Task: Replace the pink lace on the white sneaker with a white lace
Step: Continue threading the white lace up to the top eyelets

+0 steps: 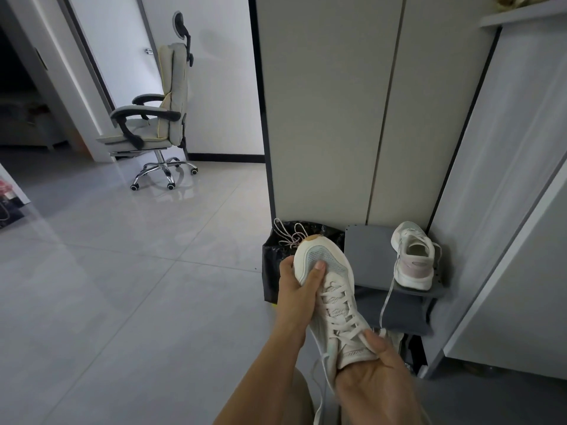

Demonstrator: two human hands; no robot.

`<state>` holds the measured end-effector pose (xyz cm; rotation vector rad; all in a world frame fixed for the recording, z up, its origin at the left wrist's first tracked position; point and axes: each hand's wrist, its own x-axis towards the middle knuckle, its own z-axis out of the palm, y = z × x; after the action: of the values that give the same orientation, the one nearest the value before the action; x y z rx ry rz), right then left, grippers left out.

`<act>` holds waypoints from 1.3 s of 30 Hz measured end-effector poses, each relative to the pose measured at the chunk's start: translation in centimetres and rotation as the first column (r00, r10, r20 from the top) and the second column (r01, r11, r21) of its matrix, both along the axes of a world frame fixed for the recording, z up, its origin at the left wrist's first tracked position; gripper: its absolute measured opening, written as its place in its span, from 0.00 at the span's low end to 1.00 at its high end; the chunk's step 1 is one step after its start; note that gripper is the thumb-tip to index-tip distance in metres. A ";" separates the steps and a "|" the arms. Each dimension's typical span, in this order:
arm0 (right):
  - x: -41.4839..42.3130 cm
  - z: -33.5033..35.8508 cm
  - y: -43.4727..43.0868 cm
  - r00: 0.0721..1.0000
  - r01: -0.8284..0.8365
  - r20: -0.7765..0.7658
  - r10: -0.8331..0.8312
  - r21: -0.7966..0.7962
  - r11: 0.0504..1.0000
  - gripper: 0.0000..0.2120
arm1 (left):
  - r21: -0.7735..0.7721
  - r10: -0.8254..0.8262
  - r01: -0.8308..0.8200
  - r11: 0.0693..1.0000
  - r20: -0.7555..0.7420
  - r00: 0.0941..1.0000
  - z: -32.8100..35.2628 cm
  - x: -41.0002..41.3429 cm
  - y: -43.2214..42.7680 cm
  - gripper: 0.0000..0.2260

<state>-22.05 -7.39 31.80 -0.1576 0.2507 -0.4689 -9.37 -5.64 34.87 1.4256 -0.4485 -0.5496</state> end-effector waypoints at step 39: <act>-1.0 0.8 1.1 0.978 0.123 -0.156 -0.140 -0.116 0.986 0.47 | 0.190 -0.169 0.091 0.978 0.447 0.878 -0.8 -1.1 0.0 0.33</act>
<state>-23.02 -6.31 32.57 -0.2848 0.3997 -0.6021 -10.45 -5.61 34.07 1.6984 -0.9037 -0.3532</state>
